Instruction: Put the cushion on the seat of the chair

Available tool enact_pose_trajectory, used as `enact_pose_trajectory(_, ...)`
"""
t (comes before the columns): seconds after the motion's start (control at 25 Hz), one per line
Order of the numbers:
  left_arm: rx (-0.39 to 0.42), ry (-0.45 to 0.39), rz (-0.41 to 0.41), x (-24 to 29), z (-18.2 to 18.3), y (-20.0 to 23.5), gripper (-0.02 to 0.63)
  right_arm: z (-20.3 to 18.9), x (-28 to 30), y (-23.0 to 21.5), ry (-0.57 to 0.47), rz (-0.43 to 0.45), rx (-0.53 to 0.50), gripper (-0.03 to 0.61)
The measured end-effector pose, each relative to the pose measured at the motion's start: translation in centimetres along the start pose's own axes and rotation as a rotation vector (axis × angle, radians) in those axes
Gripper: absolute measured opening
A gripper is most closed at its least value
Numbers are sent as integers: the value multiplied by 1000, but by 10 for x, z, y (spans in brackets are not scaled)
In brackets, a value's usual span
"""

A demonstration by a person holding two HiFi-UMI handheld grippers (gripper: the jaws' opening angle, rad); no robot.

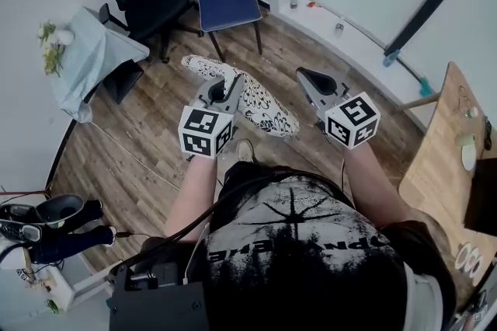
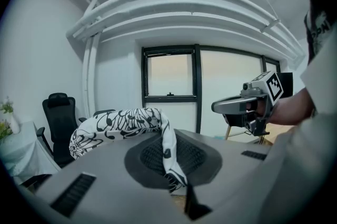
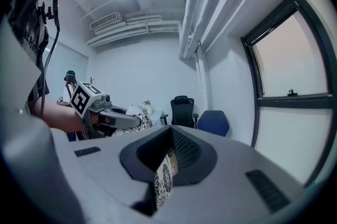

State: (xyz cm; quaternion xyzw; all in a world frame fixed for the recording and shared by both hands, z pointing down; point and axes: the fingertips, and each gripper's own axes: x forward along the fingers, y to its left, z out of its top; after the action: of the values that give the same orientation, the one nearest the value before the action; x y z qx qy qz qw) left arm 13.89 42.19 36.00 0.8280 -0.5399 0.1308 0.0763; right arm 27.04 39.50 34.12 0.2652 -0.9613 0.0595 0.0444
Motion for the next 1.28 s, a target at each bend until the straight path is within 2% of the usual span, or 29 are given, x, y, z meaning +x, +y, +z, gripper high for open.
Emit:
enact_pose_trajectory(0.4,-2,-5,-51,34,6,45,23,11,45,-24,3,-36,3,20)
enact_pose_trajectory(1.28,3,8,-201,123,23,215,23,34,213,-81,-8,-188,37,20)
